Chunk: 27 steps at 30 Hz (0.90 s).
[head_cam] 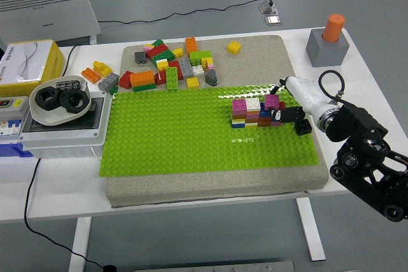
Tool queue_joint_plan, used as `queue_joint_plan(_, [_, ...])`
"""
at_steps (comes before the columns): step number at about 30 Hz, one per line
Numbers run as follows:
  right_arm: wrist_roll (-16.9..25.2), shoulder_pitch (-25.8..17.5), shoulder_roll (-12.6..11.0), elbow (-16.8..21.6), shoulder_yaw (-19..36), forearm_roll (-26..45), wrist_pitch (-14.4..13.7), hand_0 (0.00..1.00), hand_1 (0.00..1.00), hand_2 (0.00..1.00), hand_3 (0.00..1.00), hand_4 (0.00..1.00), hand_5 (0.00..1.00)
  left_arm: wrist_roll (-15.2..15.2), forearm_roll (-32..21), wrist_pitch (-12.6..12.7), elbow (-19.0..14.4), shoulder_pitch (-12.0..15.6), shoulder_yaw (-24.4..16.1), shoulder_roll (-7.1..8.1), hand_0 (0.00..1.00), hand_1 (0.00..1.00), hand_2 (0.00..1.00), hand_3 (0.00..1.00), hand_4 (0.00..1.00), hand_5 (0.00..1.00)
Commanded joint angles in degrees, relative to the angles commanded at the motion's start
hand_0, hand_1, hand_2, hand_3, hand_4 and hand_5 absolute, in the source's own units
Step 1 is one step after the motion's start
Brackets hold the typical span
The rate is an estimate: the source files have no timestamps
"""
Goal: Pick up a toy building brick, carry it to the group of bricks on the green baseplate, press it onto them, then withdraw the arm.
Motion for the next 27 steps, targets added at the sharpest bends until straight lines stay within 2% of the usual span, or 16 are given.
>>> queue_joint_plan(27, [1.38, 0.97, 0.73, -1.85, -1.13, 1.57, -0.34, 0.832, 0.809, 0.839, 0.574, 0.689, 0.157, 0.26, 1.06, 0.25, 0.0, -0.07, -0.9, -0.19, 0.693, 0.565, 0.658, 0.858, 0.998, 0.998])
